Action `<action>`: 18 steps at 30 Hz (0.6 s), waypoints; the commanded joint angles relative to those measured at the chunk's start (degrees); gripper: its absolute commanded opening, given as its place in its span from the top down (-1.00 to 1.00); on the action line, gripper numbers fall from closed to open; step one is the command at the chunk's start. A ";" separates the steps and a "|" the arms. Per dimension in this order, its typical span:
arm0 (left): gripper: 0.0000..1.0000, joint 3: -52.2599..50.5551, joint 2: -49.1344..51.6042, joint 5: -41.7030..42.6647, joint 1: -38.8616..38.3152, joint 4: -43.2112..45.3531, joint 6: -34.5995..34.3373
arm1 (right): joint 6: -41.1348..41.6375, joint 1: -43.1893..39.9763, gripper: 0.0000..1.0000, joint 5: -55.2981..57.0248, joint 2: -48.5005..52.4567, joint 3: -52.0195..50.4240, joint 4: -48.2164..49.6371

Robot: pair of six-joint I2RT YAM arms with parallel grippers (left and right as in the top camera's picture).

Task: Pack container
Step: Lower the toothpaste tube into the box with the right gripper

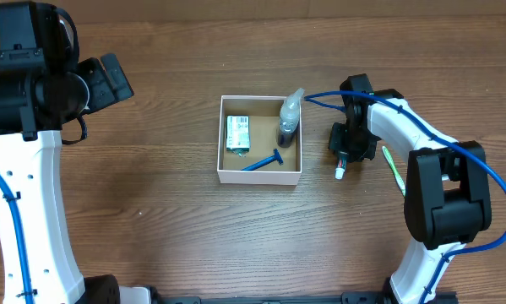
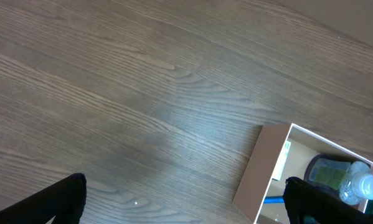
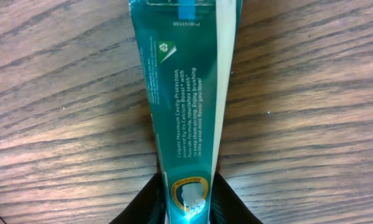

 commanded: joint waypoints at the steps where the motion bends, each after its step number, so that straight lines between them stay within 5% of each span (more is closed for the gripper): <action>1: -1.00 0.09 0.07 0.48 0.24 0.02 -0.42 | -0.15 0.28 0.82 -1.42 1.14 -0.61 -0.92; 8: -1.00 0.09 0.07 0.48 0.24 0.00 -0.39 | -0.33 0.26 0.92 1.11 -3.02 3.50 -2.60; 14: -1.00 0.09 0.07 0.48 0.24 0.00 -0.39 | -5.55 1.22 0.92 5.18 -19.65 9.88 -5.66; 18: -1.00 0.09 0.07 0.48 0.24 0.04 -0.42 | -23.56 8.85 0.93 -5.53 -33.66 10.10 -1.16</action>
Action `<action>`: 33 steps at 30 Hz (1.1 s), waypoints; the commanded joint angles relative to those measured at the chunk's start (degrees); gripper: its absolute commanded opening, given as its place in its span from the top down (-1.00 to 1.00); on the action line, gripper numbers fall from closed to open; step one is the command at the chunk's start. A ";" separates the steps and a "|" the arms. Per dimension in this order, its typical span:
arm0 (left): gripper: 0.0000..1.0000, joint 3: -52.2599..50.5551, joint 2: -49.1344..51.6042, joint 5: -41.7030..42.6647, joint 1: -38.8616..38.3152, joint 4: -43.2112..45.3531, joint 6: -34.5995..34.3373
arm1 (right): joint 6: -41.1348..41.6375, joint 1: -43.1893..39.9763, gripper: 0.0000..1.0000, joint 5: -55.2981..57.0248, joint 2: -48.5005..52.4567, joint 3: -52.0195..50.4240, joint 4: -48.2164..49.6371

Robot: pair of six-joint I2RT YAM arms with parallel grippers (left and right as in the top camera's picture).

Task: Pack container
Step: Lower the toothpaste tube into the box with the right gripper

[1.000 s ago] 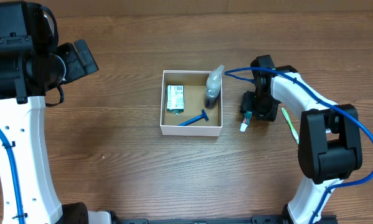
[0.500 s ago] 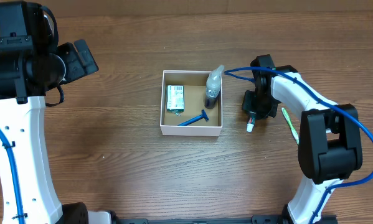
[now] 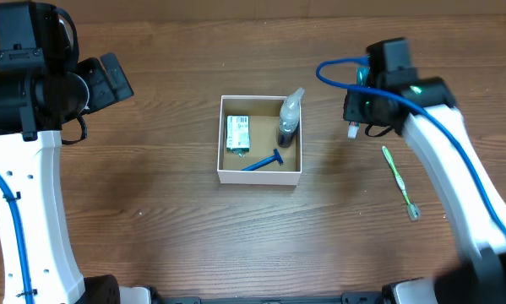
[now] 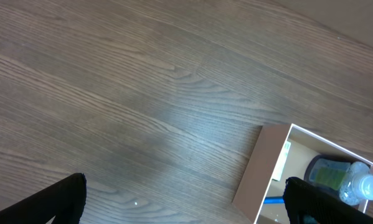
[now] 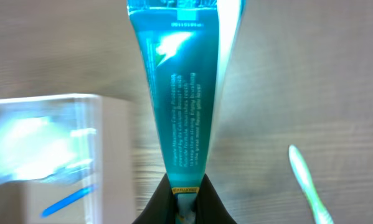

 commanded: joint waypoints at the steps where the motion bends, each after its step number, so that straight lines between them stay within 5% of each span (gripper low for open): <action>1: -0.99 0.09 0.07 0.48 0.24 -0.04 -0.42 | -16.22 7.89 0.93 -7.80 -7.65 1.53 1.40; 7: -1.00 0.09 0.07 0.46 0.24 -0.13 -0.39 | -32.94 22.77 0.92 -7.54 -3.28 1.40 1.95; 14: -1.00 0.09 0.07 0.46 0.24 -0.04 -0.42 | -33.57 25.35 0.89 -8.72 9.60 1.40 4.28; 18: -1.00 0.09 0.07 0.46 0.24 -0.07 -0.39 | -33.55 25.38 0.46 -7.91 15.13 1.40 5.11; 21: -1.00 0.09 0.07 0.46 0.24 -0.09 -0.39 | -33.53 25.38 -0.21 -6.93 14.95 1.64 5.40; 29: -1.00 0.09 0.07 0.48 0.24 -0.13 -0.39 | -21.49 24.50 -0.32 5.33 2.93 13.14 -1.22; 33: -1.00 0.09 0.07 0.46 0.24 -0.13 -0.37 | -17.46 16.37 -0.72 8.81 -6.75 14.38 -1.51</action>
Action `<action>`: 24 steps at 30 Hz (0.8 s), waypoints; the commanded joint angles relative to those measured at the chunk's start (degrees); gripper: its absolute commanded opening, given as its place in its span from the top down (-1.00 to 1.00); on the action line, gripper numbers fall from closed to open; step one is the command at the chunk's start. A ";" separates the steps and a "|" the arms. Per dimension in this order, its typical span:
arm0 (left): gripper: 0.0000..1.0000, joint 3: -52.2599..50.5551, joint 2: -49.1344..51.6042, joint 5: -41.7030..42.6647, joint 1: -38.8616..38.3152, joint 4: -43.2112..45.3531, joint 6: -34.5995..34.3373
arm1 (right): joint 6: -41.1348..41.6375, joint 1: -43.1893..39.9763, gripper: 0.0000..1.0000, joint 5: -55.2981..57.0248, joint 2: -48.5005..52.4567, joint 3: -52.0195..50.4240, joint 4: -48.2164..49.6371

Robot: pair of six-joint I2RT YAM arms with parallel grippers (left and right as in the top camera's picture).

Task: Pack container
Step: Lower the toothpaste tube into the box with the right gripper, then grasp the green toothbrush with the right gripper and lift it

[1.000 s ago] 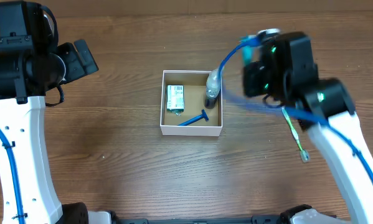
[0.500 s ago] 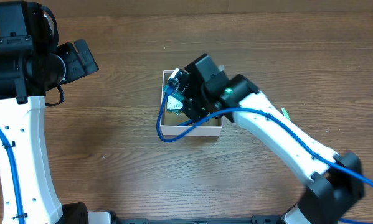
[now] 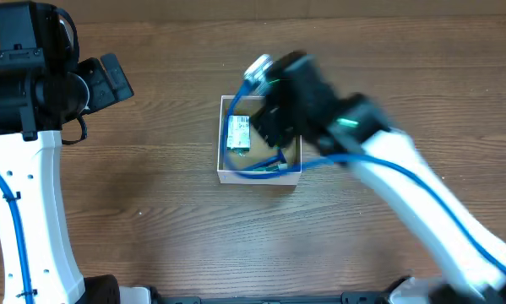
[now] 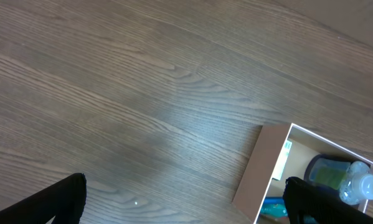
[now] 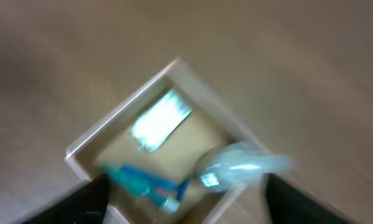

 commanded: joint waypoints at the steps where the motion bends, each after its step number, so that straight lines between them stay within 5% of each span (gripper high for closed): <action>1: -1.00 0.09 0.07 0.46 0.24 -0.04 -0.37 | 6.93 -9.99 -0.75 5.66 -10.25 2.69 -2.56; 6: -1.00 0.09 0.07 0.46 0.24 -0.22 -0.37 | 12.24 -32.81 -0.76 0.42 -11.67 1.97 -14.36; 12: -1.00 0.09 0.07 0.46 0.24 -0.44 -0.37 | 12.15 -50.14 -0.80 -5.44 -9.79 -9.07 -15.21; 19: -1.00 0.09 0.07 0.44 0.24 -0.48 0.11 | 3.87 -53.57 -1.00 -5.44 -3.41 -28.83 -3.13; 24: -1.00 0.09 0.07 0.26 0.24 -0.83 0.46 | 3.15 -53.57 -1.00 -5.88 2.82 -32.11 -0.22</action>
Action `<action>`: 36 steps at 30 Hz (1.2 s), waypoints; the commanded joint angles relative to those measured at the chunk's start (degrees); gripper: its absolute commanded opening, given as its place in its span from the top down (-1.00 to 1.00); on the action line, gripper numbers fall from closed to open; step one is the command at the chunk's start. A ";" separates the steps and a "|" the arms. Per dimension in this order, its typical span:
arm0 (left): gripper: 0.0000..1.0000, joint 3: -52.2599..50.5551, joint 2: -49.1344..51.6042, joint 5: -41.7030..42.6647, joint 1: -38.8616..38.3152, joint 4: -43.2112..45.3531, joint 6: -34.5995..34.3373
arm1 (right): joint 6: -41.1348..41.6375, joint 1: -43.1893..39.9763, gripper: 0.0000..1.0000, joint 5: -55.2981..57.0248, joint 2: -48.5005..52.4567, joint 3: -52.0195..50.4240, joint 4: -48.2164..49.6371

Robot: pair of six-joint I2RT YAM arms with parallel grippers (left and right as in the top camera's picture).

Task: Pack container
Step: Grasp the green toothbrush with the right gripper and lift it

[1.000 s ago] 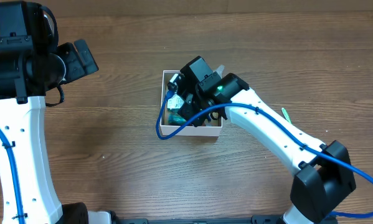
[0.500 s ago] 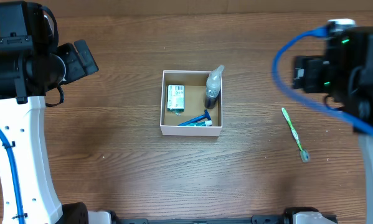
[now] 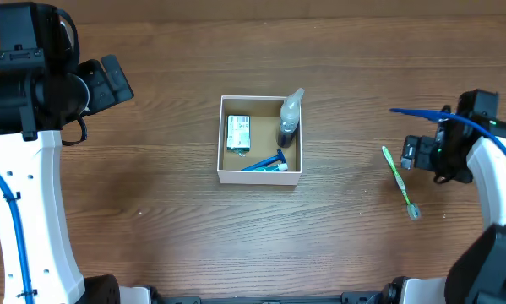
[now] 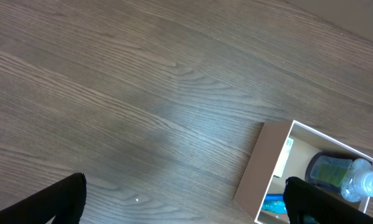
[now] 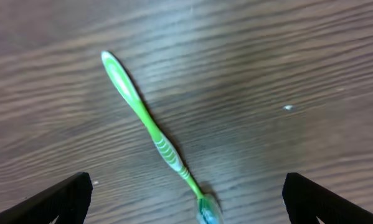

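The white box [image 3: 222, 139] stands mid-table. It holds a green packet [image 3: 237, 133], a clear bottle [image 3: 289, 116], a blue razor [image 3: 268, 160] and a teal toothpaste tube [image 3: 269, 167] along its front wall. A green toothbrush [image 5: 154, 138] lies on the wood to the right, also seen as the toothbrush [image 3: 399, 181] from overhead. My right gripper [image 5: 186, 208] hangs open above it, empty, with the toothbrush between its spread fingertips [image 5: 61, 200]. My left gripper [image 4: 183, 202] is open and empty, high at the far left, with the box [image 4: 267, 168] near its right finger.
Bare wooden tabletop [image 3: 151, 211] surrounds the box. The left arm's white link [image 3: 33, 211] runs down the left edge, and the right arm's link [image 3: 497, 194] runs down the right edge with its blue cable.
My right arm was over the box with its fingers apart and the toothpaste lying inside. It is now at the table's right side, open above the toothbrush. The left arm has not moved.
My right gripper was shut on the toothpaste tube on the table right of the box. Then it held the tube up near the box's right side. Then it stood open over the box with the tube inside. Now it hangs over the toothbrush.
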 commanded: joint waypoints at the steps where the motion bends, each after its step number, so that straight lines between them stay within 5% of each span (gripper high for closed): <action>1: -1.00 0.09 0.07 0.28 0.24 -0.13 0.42 | -2.54 -0.09 -1.00 -1.44 3.10 -1.11 1.66; 11: -1.00 0.09 0.07 0.33 0.24 -0.17 0.42 | -2.58 -0.04 -0.96 -3.52 13.86 -2.86 4.07; 17: -1.00 0.09 0.07 0.46 0.24 -1.05 0.44 | -2.54 -0.04 -0.74 -3.54 13.86 -6.95 7.85; 22: -1.00 0.09 0.07 0.46 0.24 -1.11 0.44 | -2.49 -0.04 -0.07 -5.49 13.86 -7.61 8.31; 36: -1.00 0.09 0.07 0.46 0.24 -1.20 0.44 | -1.88 -0.04 0.86 -7.39 13.86 -7.54 9.57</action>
